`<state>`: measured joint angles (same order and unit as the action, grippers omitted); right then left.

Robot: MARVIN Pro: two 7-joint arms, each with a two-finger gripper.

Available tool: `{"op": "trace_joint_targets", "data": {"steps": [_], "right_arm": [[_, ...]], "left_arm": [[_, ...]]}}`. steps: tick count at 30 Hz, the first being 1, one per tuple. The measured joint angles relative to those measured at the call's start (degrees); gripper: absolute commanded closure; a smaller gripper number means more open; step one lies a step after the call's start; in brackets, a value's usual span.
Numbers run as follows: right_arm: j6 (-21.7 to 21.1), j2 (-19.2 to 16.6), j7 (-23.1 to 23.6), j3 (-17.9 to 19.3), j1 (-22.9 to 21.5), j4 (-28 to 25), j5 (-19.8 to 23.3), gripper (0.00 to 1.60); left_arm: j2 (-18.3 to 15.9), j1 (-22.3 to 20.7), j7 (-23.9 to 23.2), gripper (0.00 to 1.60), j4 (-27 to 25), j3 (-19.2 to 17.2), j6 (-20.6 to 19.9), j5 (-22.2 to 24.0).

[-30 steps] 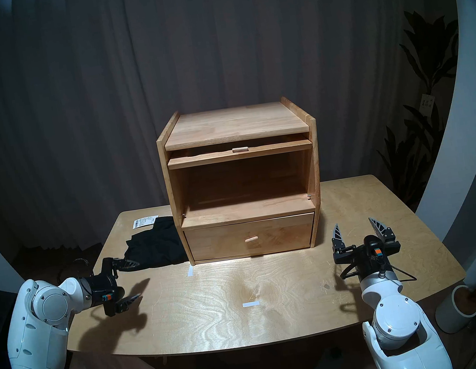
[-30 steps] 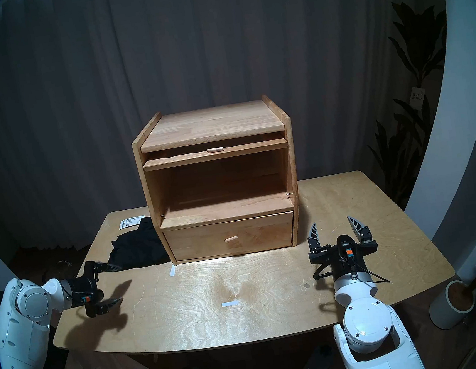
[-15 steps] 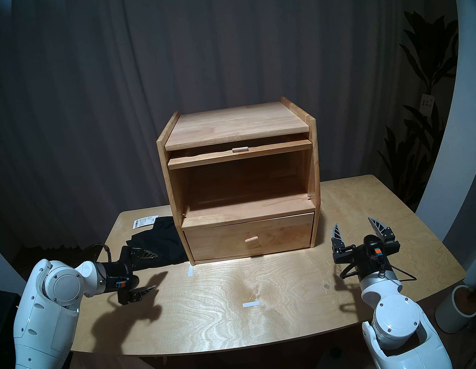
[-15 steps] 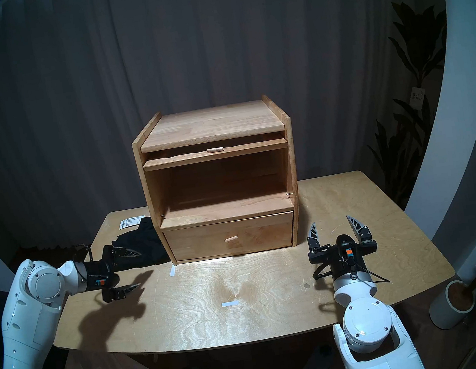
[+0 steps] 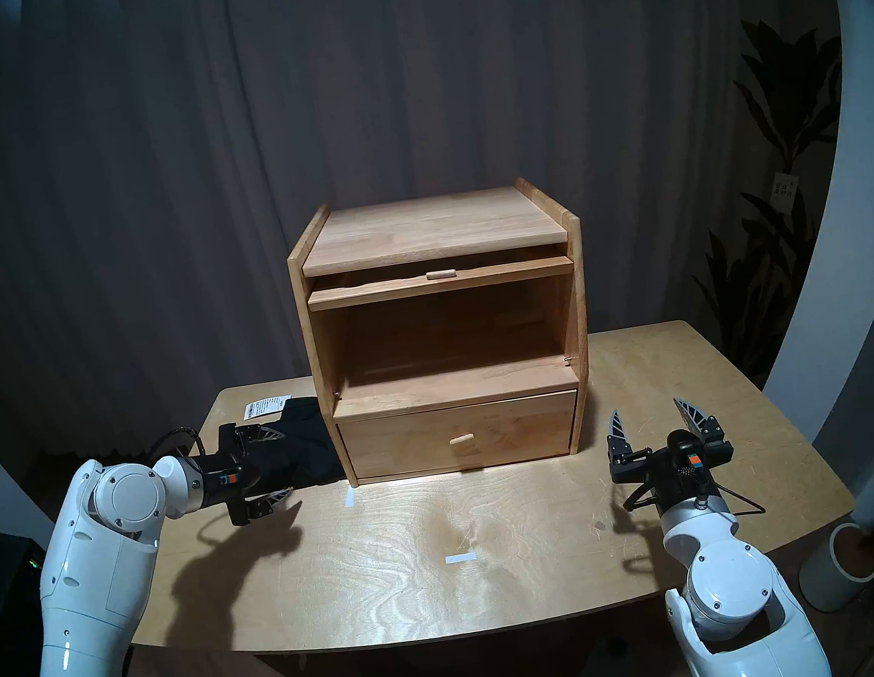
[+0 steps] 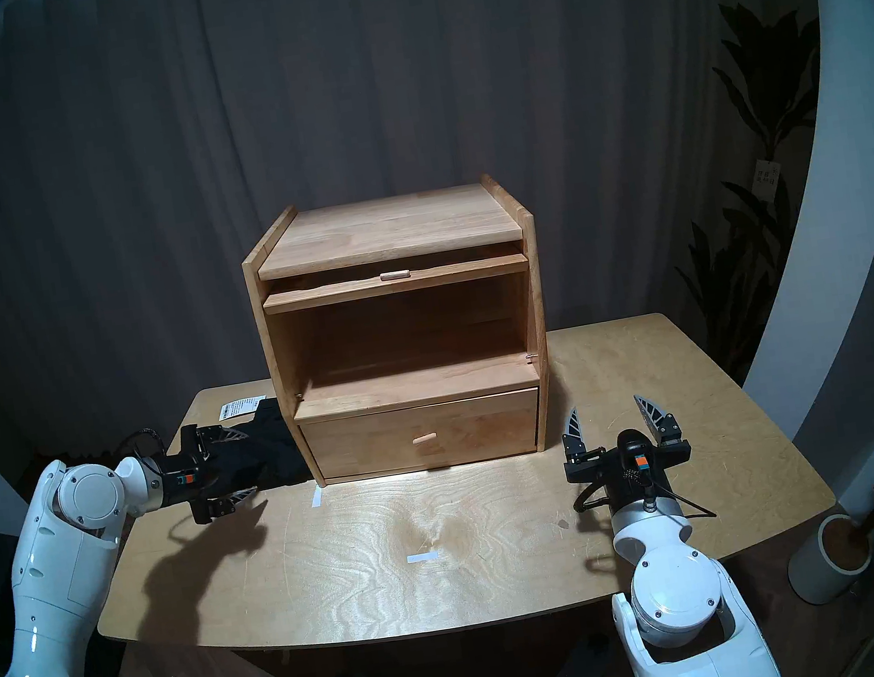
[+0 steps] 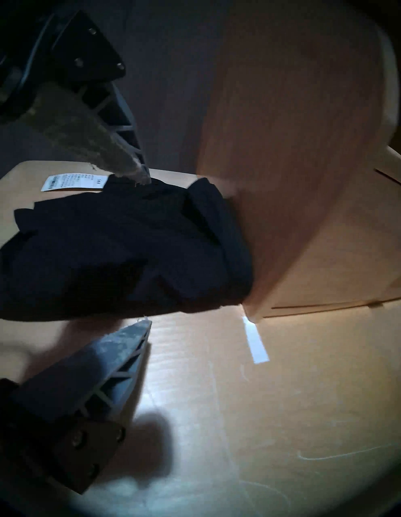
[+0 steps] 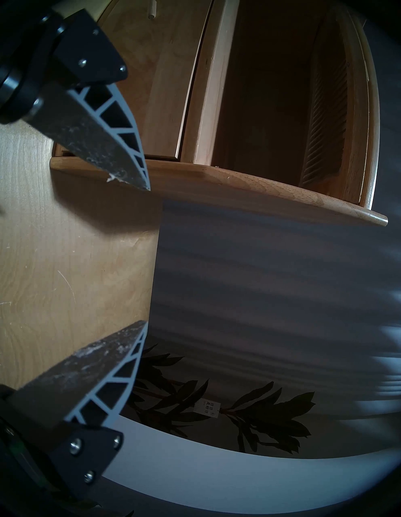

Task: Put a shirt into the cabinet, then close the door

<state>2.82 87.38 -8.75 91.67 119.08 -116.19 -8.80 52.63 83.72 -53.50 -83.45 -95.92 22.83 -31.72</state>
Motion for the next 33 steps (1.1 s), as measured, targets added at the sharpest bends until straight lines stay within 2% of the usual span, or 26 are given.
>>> {"op": "trace_joint_targets", "data": {"steps": [5,9,15,19,26,33], "right_arm": [[0.0,-0.1,0.2,0.0,0.0,-0.2,0.2,0.0],[0.0,-0.1,0.4,0.0,0.1,-0.2,0.3,0.0],[0.0,-0.1,0.6,0.1,0.1,-0.3,0.4,0.0],[0.0,-0.2,0.6,0.1,0.1,-0.4,0.4,0.0],[0.0,-0.2,0.6,0.2,0.2,-0.4,0.4,0.0],[0.0,-0.2,0.6,0.2,0.3,-0.5,0.3,0.0]], "left_arm": [[-1.8,-2.7,-0.4,0.0,3.5,2.1,1.9,-1.8],[-3.8,-4.2,-5.0,0.0,4.8,4.6,4.4,-1.1],[-5.9,-6.1,-10.6,0.0,5.1,5.8,6.6,1.0],[-5.3,-8.2,-10.6,0.0,6.4,5.8,6.3,1.4],[-2.5,-11.6,-8.0,0.0,8.6,6.9,4.6,0.6],[-2.3,-12.0,-10.6,0.0,7.9,8.6,4.5,1.2]]}}
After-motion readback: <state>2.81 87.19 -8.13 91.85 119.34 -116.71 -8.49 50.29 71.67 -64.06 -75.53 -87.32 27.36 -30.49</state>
